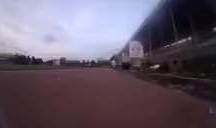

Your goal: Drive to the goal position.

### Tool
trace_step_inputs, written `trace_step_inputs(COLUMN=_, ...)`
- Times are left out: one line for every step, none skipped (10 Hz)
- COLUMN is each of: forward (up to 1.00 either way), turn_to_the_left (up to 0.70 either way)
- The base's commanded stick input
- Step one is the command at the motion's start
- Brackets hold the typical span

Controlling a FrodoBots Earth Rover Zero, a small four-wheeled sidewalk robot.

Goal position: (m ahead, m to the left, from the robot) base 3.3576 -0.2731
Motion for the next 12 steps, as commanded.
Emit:
trace_step_inputs(forward=0.70, turn_to_the_left=0.00)
trace_step_inputs(forward=0.70, turn_to_the_left=-0.11)
trace_step_inputs(forward=0.70, turn_to_the_left=-0.23)
trace_step_inputs(forward=0.70, turn_to_the_left=-0.33)
trace_step_inputs(forward=0.70, turn_to_the_left=-0.11)
trace_step_inputs(forward=0.70, turn_to_the_left=0.00)
trace_step_inputs(forward=0.70, turn_to_the_left=0.00)
trace_step_inputs(forward=0.70, turn_to_the_left=0.00)
trace_step_inputs(forward=0.70, turn_to_the_left=0.00)
trace_step_inputs(forward=0.70, turn_to_the_left=0.00)
trace_step_inputs(forward=0.70, turn_to_the_left=0.00)
trace_step_inputs(forward=0.70, turn_to_the_left=0.00)
